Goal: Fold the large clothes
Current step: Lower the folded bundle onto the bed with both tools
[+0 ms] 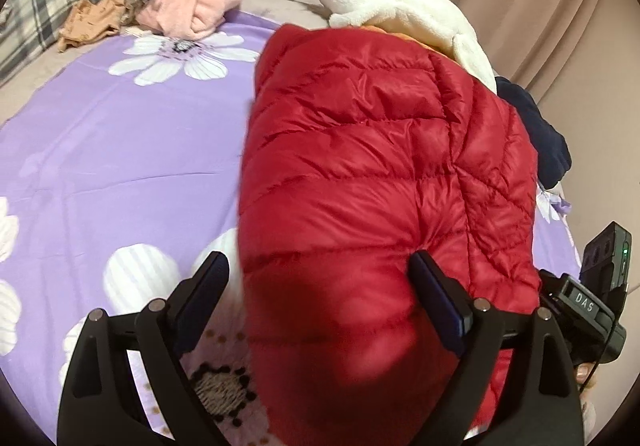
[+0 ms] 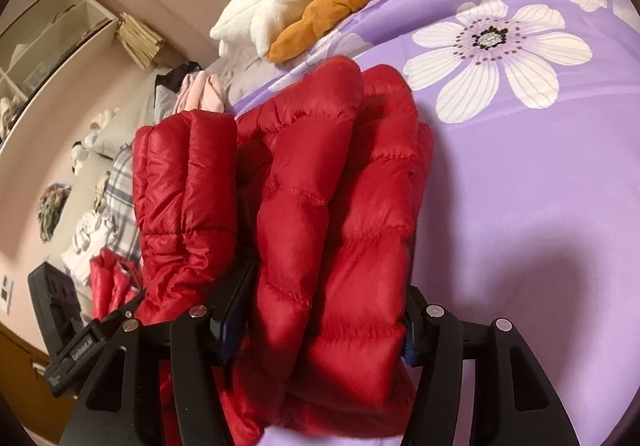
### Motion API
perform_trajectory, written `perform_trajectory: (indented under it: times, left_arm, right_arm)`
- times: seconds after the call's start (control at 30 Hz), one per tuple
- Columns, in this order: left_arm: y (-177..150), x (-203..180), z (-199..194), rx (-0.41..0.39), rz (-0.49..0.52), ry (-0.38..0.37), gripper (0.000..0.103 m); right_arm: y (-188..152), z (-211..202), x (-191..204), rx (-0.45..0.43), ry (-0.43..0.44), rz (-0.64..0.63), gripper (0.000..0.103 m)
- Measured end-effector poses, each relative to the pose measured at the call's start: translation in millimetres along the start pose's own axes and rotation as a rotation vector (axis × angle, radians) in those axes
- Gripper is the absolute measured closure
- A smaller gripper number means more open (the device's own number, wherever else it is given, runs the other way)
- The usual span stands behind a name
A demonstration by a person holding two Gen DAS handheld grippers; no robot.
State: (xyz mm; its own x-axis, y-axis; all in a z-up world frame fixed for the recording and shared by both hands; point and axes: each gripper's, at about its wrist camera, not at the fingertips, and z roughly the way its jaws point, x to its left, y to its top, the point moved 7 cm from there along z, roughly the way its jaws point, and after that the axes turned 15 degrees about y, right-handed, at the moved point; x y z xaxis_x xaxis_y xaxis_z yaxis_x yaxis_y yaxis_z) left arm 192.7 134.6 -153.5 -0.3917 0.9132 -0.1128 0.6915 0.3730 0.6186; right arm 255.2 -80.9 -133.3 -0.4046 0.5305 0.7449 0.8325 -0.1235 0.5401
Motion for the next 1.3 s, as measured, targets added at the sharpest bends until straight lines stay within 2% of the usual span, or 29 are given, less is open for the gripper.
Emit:
perform_trajectory:
  times: [0.3, 0.53, 0.87, 0.93, 1.07, 1.17, 1.3]
  left_arm:
    - [-17, 9, -9, 0.008, 0.016, 0.030, 0.010]
    - [-24, 7, -2, 0.033, 0.039, 0.045, 0.010]
    - [-25, 5, 2, 0.042, 0.044, 0.052, 0.011]
    - [-25, 5, 2, 0.045, 0.043, 0.049, 0.011]
    - [-26, 2, 2, 0.043, 0.053, 0.051, 0.011]
    - [-27, 1, 2, 0.043, 0.057, 0.048, 0.011]
    - [-29, -2, 2, 0.045, 0.061, 0.044, 0.011]
  right_arm:
    - [-7, -8, 2, 0.006, -0.057, -0.030, 0.043]
    - [-10, -1, 0, 0.025, -0.140, -0.072, 0.043]
    - [-12, 1, -4, 0.032, -0.172, -0.059, 0.043]
    - [-12, -4, 0, 0.014, -0.191, -0.060, 0.043]
    - [-5, -27, 25, -0.099, -0.249, -0.153, 0.043]
    - [3, -38, 48, -0.152, -0.197, -0.222, 0.043]
    - [5, -29, 74, -0.129, -0.101, -0.289, 0.043]
